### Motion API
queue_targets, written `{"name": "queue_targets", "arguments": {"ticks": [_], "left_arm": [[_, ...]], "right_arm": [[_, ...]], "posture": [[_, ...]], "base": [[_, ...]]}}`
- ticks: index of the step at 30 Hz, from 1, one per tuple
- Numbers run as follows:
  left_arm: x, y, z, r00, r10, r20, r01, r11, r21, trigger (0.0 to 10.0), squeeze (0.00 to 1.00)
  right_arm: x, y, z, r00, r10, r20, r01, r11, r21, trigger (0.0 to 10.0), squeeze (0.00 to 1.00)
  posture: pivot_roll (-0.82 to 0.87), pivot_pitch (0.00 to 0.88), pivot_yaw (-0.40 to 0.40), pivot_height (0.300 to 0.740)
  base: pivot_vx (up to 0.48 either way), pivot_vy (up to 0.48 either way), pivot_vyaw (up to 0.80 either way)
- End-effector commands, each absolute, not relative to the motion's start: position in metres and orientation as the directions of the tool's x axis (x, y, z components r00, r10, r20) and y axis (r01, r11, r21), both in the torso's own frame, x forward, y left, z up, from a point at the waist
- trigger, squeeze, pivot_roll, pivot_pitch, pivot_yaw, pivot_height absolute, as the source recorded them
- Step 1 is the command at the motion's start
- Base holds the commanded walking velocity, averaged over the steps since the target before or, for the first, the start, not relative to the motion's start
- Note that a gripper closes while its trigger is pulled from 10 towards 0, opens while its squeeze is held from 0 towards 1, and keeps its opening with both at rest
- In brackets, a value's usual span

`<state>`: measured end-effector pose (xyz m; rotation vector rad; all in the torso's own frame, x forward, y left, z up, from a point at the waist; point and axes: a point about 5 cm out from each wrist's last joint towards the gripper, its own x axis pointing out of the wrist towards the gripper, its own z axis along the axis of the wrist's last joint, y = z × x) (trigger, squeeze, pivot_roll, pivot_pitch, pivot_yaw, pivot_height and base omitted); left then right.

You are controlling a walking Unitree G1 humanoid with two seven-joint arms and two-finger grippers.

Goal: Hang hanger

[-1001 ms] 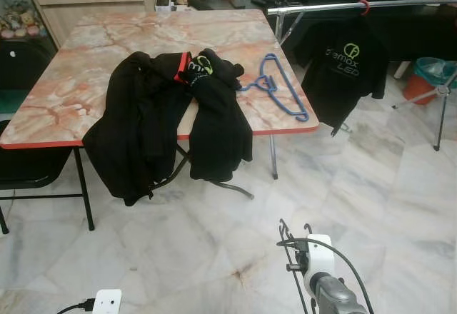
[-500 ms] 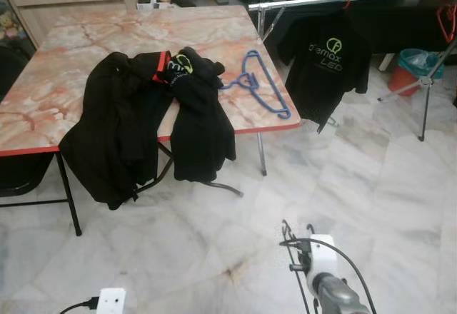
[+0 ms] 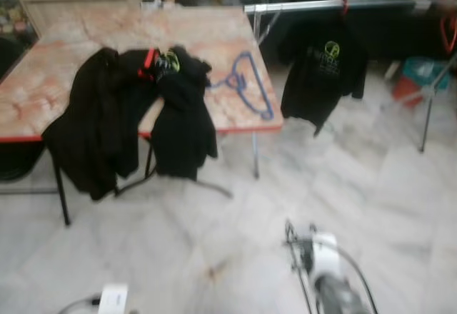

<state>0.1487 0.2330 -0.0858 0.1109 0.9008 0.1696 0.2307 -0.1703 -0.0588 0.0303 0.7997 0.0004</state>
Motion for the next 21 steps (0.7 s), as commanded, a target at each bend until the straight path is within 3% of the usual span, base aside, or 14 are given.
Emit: {"name": "queue_targets", "arguments": {"ticks": [1,21], "left_arm": [[0.1467,0.2308,-0.0874,0.601,0.187,-0.777,-0.091,0.982,0.167,10.0,0.0],[0.1478,0.2252,-0.0883,0.605,0.17,-0.778,-0.075,0.985,0.157,10.0,0.0]], "right_arm": [[0.2271,-0.1774,-0.0606,0.686,-0.007,-0.728,0.022,1.0,0.011,10.0,0.0],[0.2236,-0.1776,-0.0627,0.678,-0.008,-0.735,0.018,1.0,0.006,10.0,0.0]], "posture": [[0.03,0.072,-0.025,0.74],[0.03,0.031,-0.028,0.74]], "base": [[0.0,-0.371,0.0],[0.0,-0.373,0.0]]}}
